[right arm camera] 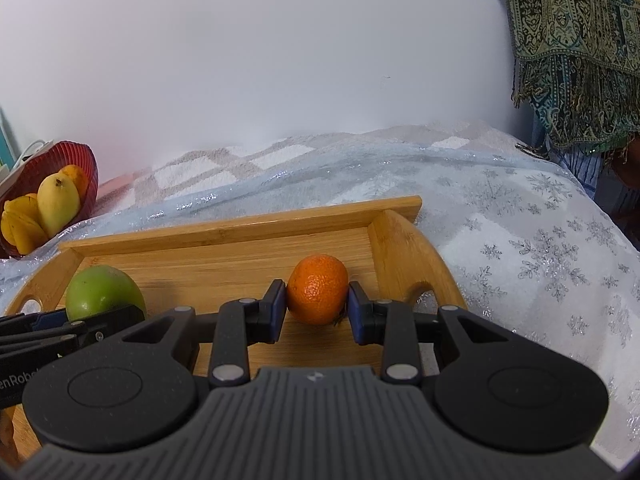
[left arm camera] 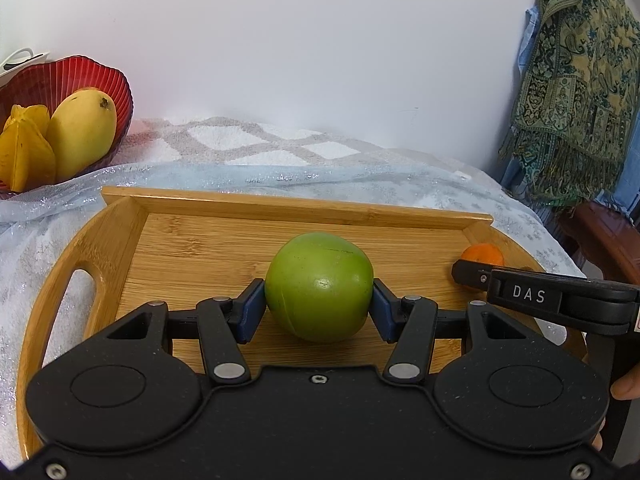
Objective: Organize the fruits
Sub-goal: 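Carry the green apple with the left tool while the right tool carries the mandarin onto the tray, then open both tools to release the apple and mandarin on the tray, then withdraw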
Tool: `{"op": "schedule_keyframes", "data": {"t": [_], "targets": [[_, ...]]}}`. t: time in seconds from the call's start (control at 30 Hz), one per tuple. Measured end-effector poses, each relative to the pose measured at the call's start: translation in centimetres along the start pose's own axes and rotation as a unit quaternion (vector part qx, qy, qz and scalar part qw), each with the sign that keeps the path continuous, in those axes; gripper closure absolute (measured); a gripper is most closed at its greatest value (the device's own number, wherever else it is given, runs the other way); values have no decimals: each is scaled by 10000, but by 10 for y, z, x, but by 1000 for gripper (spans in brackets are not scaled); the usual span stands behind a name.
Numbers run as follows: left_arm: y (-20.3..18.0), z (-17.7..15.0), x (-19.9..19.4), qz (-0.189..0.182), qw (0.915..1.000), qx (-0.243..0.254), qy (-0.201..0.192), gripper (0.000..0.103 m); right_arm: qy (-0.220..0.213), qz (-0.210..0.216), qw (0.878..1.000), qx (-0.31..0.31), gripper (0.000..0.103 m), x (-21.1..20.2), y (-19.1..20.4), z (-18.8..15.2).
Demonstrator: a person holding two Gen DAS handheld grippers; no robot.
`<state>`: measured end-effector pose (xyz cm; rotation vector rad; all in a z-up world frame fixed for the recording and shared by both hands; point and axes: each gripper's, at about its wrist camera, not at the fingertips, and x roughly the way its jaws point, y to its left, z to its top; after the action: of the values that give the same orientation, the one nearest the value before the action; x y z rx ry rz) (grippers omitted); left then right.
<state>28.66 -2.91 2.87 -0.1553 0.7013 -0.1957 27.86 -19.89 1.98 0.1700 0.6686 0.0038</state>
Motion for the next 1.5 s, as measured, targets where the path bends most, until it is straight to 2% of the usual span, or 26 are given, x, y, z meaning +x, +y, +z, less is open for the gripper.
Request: {"op": "schedule_keyframes", "data": {"t": [0.37,0.5,0.7,0.8,1.07,1.37,1.5], "targets": [[0,0,0,2,10000,29,4,50,7,40,10000,60,64,0,-2,0],[0,-1,-1,4,10000,45,-2,50,11,47,10000,51,55,0,-3,0],[0,-1,-1,4,10000,68,-4,50,17,57,10000,29,55,0,-3,0],[0,-1,-1,8,10000,57,-2,50,19,34,10000,-5,48,0,-2,0],[0,-2,-3,14,10000,61,24,50,18,-16,10000,-48,47,-2,0,0],[1,-3,-4,115,9999,73,40,43,3,-83,9998,-186,43,-3,3,-2],[0,-3,-6,115,9999,97,14,41,-33,-69,9998,-180,36,-6,4,-1]]}}
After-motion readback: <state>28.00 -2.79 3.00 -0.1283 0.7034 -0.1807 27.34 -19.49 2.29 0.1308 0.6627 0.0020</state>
